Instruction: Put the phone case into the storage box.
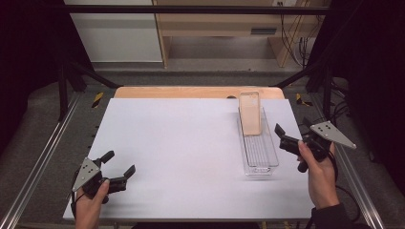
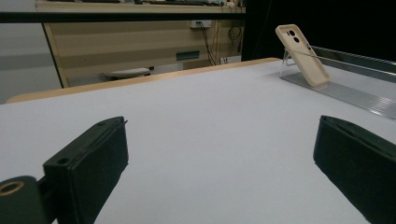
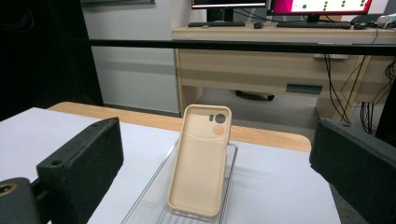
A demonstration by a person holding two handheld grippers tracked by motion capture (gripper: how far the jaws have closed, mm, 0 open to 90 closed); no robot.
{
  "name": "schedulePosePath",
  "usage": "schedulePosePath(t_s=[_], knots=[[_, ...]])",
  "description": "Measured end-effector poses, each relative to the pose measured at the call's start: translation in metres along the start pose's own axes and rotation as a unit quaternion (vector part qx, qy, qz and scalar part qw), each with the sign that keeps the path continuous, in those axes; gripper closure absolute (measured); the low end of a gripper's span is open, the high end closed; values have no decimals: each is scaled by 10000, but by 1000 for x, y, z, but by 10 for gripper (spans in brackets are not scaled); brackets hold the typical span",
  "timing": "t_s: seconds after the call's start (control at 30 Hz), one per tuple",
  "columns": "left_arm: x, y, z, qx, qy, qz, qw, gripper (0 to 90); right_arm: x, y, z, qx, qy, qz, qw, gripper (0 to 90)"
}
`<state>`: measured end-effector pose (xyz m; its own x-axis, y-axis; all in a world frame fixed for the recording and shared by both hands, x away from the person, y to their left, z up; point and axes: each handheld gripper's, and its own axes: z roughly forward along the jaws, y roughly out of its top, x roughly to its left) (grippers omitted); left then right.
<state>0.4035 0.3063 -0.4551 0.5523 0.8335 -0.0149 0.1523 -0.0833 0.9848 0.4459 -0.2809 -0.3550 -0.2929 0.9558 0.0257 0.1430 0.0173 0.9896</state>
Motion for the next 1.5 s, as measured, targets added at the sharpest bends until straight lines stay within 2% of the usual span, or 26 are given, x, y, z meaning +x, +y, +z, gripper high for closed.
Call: schedulePosePath(t_s=[0.43, 0.8, 1.5], knots=[[0, 0, -1, -13, -7, 34, 10000, 29, -1, -21, -9, 1, 42, -6, 10000, 28], [0, 0, -1, -11, -11, 42, 10000, 29, -3, -34, -15, 52, 37, 89, 9999, 28], [0, 0, -1, -9, -16, 53, 10000, 29, -2, -57, -23, 75, 105, -41, 9999, 27]])
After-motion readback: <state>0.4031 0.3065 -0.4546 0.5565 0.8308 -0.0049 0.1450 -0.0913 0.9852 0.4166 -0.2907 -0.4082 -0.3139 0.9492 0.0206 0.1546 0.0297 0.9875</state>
